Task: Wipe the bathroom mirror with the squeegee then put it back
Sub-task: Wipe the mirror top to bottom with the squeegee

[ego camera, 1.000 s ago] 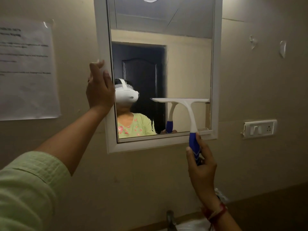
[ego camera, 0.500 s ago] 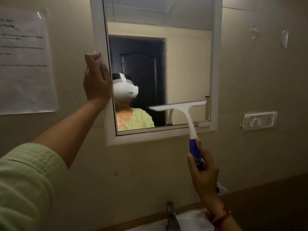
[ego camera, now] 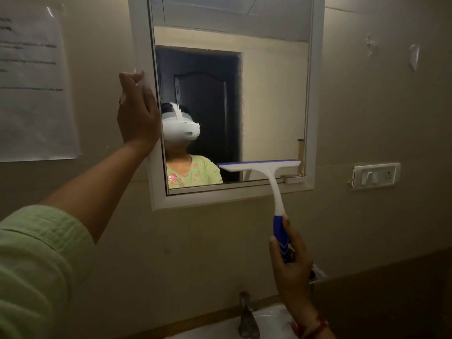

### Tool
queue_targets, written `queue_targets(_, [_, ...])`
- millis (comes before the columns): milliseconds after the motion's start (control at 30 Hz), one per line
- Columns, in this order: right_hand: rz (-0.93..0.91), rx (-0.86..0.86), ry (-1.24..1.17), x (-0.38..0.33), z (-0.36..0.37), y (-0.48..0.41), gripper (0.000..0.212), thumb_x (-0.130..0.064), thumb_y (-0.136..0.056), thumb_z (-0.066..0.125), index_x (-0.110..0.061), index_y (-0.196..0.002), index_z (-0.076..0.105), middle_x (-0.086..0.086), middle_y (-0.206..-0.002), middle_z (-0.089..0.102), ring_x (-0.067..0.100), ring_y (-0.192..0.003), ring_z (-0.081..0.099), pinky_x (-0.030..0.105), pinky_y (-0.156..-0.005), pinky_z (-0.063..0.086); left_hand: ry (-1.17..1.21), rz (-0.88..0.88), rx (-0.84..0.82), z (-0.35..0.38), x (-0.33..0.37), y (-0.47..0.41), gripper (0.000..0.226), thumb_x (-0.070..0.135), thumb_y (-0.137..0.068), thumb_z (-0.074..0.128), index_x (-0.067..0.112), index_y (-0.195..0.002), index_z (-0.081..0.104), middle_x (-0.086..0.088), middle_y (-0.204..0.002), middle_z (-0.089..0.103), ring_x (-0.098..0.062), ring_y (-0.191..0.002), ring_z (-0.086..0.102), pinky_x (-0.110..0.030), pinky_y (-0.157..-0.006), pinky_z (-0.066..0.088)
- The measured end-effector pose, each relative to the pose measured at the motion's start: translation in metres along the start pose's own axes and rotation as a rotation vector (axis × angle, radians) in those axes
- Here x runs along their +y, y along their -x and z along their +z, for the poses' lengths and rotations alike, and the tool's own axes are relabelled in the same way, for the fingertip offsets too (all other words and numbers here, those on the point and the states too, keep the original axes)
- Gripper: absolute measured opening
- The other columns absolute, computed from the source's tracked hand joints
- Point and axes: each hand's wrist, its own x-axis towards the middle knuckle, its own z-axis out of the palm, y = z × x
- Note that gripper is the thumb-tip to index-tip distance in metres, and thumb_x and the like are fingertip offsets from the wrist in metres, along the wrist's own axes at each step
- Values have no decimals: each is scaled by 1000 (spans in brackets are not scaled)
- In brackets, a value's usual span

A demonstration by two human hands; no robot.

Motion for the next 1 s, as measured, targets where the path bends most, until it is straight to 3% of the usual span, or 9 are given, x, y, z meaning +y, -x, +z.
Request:
queue_targets(133, [-26, -3, 4, 0, 1, -8, 51, -13, -83, 56, -36, -127, 45, -21, -94, 57, 3, -54, 50, 11, -46, 45, 3, -7, 0, 0, -1, 0, 33, 19, -98, 32, -9, -113, 40, -16, -122, 57, -30, -108, 58, -31, -83, 43])
queue_targets(333, [32, -51, 106, 18, -9, 29, 69, -2, -84, 59, -52, -128, 42, -14, -98, 57, 11, -64, 57, 16, -54, 52, 3, -6, 0, 0, 1, 1, 33, 19, -98, 32, -9, -114, 40, -16, -122, 58, -29, -109, 58, -27, -82, 42])
queue_targets(433, [46, -45, 94, 14, -10, 29, 63, -8, -84, 59, -51, -127, 43, -12, -99, 58, 11, -65, 58, 15, -56, 52, 2, -7, 0, -1, 1, 0, 34, 20, -98, 31, -8, -115, 39, -17, -121, 57, -29, -108, 58, -31, -83, 44])
queue_targets(600, [34, -43, 25, 0, -5, 11, 51, -15, -84, 57, -35, -129, 45, -26, -108, 57, 6, -64, 56, 13, -54, 50, 4, -9, -2, 0, -1, 0, 35, 22, -98, 30, -8, -116, 39, -16, -122, 57, -27, -109, 58, -32, -84, 47])
queue_targets(733, [30, -47, 61, 3, -9, 16, 53, -12, -85, 57, -39, -130, 45, -24, -106, 57, 9, -62, 56, 14, -54, 50, 5, -6, 1, 2, -2, 1, 36, 22, -98, 30, -8, -116, 39, -17, -121, 58, -29, -107, 58, -33, -83, 46])
queue_targets(867, [20, -57, 99, 4, -8, 34, 57, -22, -84, 56, -51, -130, 40, -18, -98, 57, 15, -60, 55, 21, -52, 53, 20, -3, -11, 0, -1, -2, 37, 23, -98, 29, -7, -117, 39, -17, -120, 58, -31, -105, 58, -37, -82, 47])
queue_targets(1000, [-51, -81, 84, -7, 2, 14, 54, -23, -85, 56, -47, -131, 39, -19, -101, 56, 10, -57, 54, 21, -49, 51, 6, 12, -1, 0, -3, 1, 34, 19, -97, 29, -4, -120, 40, -17, -119, 57, -30, -103, 57, -32, -78, 43])
